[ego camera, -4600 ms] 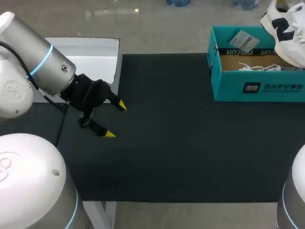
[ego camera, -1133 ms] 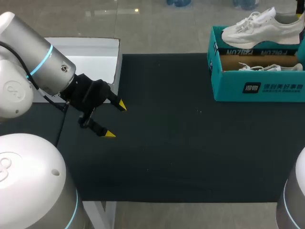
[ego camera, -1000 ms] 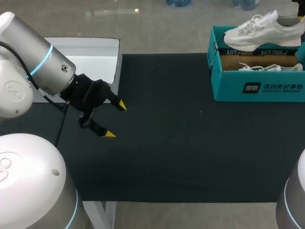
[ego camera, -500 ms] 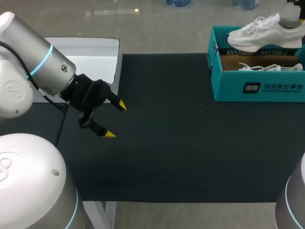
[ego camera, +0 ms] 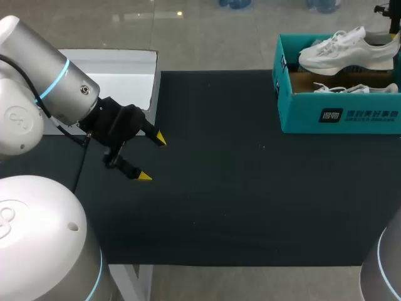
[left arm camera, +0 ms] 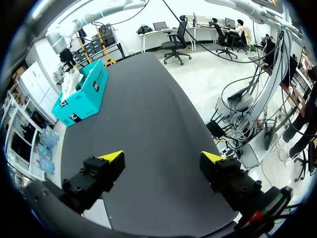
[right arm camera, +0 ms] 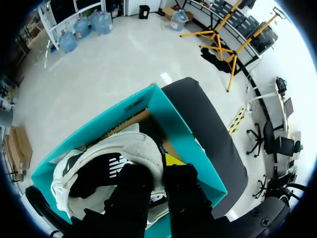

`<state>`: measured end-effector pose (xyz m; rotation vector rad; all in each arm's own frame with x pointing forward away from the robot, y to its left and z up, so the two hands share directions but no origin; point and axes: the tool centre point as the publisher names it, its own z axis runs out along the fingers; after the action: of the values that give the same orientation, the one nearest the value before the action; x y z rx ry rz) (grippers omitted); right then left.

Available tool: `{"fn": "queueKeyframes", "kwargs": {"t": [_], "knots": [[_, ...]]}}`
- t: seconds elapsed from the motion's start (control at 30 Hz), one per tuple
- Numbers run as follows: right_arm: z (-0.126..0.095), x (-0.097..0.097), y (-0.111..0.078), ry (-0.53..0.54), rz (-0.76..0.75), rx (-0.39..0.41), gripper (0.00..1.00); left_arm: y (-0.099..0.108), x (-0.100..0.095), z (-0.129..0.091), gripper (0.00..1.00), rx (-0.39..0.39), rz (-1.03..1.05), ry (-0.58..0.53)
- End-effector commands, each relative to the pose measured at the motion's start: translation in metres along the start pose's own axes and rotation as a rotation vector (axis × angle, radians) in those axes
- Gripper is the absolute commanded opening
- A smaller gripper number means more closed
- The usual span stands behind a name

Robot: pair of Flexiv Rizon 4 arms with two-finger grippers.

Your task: Take the shoe out of the shoebox, open the shoe tongue, remove and reinsert the insole, then place the shoe into the shoebox

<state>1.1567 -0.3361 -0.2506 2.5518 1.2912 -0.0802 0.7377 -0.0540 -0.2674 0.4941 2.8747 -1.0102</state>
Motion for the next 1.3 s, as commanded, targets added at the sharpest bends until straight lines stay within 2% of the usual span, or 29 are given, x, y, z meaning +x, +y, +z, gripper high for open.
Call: {"fn": "queueKeyframes", "kwargs": {"t": [0.03,0.63,1.0,1.03,1.07,1.1,1.3], "knots": [[0.012,0.005,-0.004,0.004,0.000,-0.011,0.00,0.000,0.000,0.001,1.00,-0.003,0.000,0.001],[0.075,0.019,-0.024,0.042,-0.052,0.030,0.00,0.000,0.000,0.001,1.00,-0.003,0.000,0.001],[0.086,0.018,-0.033,0.051,-0.043,0.043,0.00,0.000,0.000,0.001,1.00,-0.003,0.000,0.001],[0.085,0.018,-0.033,0.051,-0.043,0.043,0.14,0.000,0.000,0.001,1.00,-0.003,0.000,0.001],[0.082,0.019,-0.034,0.057,-0.041,0.048,0.47,0.000,0.000,0.001,1.00,-0.003,0.000,0.001],[0.079,0.019,-0.035,0.060,-0.039,0.043,1.00,0.000,0.000,0.001,1.00,-0.003,0.000,0.001],[0.059,0.018,-0.036,0.070,-0.038,0.021,1.00,0.000,0.000,0.001,1.00,-0.003,0.000,0.001]]}}
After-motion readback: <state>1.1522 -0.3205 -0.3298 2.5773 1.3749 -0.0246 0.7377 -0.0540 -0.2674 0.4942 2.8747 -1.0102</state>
